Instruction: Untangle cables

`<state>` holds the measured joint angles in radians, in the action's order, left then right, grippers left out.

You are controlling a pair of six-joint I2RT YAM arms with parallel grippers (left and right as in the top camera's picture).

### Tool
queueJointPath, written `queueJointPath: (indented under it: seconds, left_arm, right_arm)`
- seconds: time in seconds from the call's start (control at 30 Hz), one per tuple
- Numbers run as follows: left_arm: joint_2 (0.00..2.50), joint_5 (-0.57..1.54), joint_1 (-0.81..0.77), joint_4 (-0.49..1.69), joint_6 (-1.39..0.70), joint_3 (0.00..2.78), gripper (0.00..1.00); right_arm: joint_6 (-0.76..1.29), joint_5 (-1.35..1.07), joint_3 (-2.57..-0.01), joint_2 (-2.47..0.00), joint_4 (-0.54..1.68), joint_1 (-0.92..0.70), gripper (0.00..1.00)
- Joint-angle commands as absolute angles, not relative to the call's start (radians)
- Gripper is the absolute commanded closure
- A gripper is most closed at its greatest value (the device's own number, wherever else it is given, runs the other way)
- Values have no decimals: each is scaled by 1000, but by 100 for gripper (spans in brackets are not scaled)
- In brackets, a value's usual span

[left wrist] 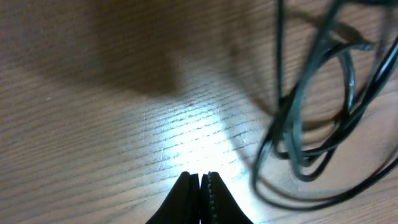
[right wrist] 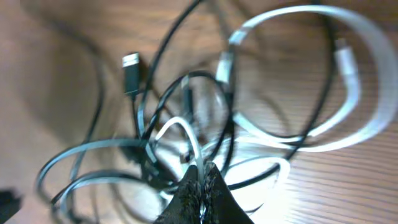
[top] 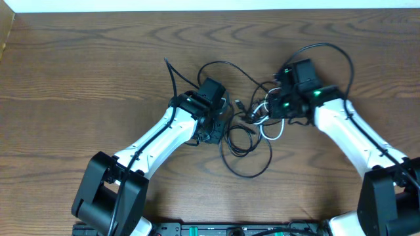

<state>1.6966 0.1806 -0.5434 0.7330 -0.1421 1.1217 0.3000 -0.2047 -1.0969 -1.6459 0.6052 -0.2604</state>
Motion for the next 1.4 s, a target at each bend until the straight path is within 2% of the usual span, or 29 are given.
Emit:
queueJointPath:
  seconds: [0.0, 0.17, 0.3, 0.33, 0.43, 0.5, 0.67, 0.77, 0.8, 0.83, 0.87, 0.93, 1.03, 1.2, 1.27, 1.37]
  left_arm:
    - [1699, 171, -540, 736, -144, 1116, 92]
    - [1699, 171, -540, 736, -144, 1116, 92]
    - [1699, 171, -540, 735, -144, 1116, 92]
    - [1699, 171, -540, 733, -144, 1116, 92]
    - [1699, 171, -540, 725, -144, 1116, 92]
    - [1699, 171, -540, 717, -144, 1116, 92]
    - [1699, 208, -540, 694, -144, 1116, 92]
    - [1699, 345, -540, 614, -178, 1116, 91]
    - [1699, 381, -540, 583, -201, 1116, 86]
    - [1699, 406, -540, 558, -220, 1116, 76]
    - [1699, 423, -540, 532, -243, 1116, 61]
    - [1699, 427, -540, 498, -283, 1116, 47]
    - [1700, 427, -540, 466, -319, 1116, 31]
    - [1720, 427, -547, 406, -339, 1116, 23]
    - [1734, 427, -557, 377, -359, 1116, 18]
    - [1757, 435, -583, 312, -365, 1116, 14]
  right_arm:
    - [344, -138, -1099, -1647, 601, -183, 99]
    - [487, -18, -1099, -1647, 593, -86, 99]
    - [627, -83, -1099, -1647, 591, -50, 99]
    - [599, -190, -1099, -1647, 562, -51, 99]
    - [287, -682, -1099, -1648, 443, -69, 99]
    - [207, -893, -1099, -1648, 418, -88, 99]
    - [201, -907, -1099, -1648, 422, -136, 99]
    - [210, -800, -1099, -1648, 424, -160, 99]
    - [224, -738, -1099, -1648, 432, -162, 99]
    - [247, -657, -1099, -1648, 446, -162, 99]
    - [274, -560, -1099, -1647, 466, -160, 99]
    - [331, -372, -1099, -1647, 511, -149, 98]
    - [362, -249, -1099, -1647, 542, -115, 90]
    - [362, -242, -1099, -1647, 548, -32, 81]
    - [358, -241, -1099, -1647, 570, -9, 80]
    - [358, -241, -1098, -1650, 610, 10, 76]
